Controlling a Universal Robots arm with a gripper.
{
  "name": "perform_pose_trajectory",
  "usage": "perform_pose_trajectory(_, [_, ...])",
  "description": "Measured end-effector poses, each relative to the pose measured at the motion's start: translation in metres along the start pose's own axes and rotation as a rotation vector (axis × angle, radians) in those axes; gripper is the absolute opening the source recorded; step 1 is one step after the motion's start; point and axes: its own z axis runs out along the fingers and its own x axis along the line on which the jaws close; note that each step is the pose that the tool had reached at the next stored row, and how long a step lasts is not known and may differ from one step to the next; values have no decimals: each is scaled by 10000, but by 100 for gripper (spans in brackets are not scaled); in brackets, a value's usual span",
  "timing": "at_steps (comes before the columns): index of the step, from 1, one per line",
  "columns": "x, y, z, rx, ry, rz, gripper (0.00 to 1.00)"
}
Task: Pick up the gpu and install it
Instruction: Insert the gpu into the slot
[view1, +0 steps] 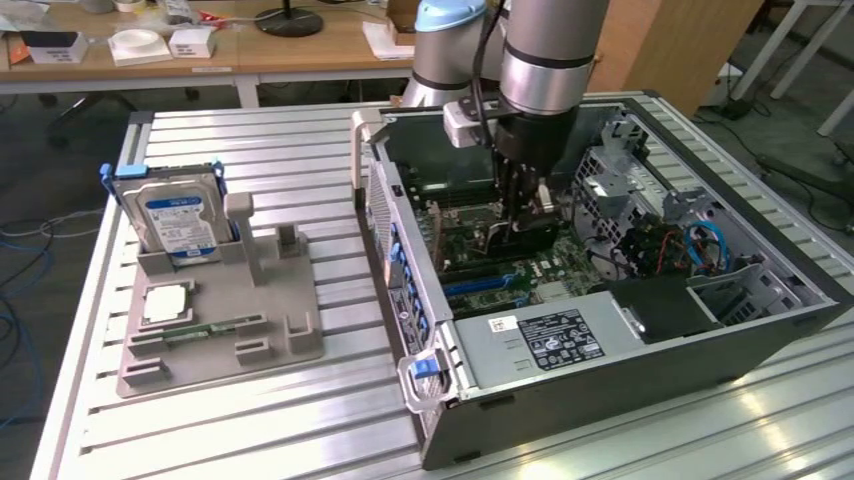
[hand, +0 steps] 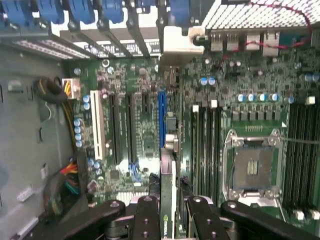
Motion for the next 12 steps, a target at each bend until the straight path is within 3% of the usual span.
perform_pose_trajectory(9, [137,13,23,3,78,-6,26])
perform_pose_trajectory(12, [142,89,25,2,78,-8,26])
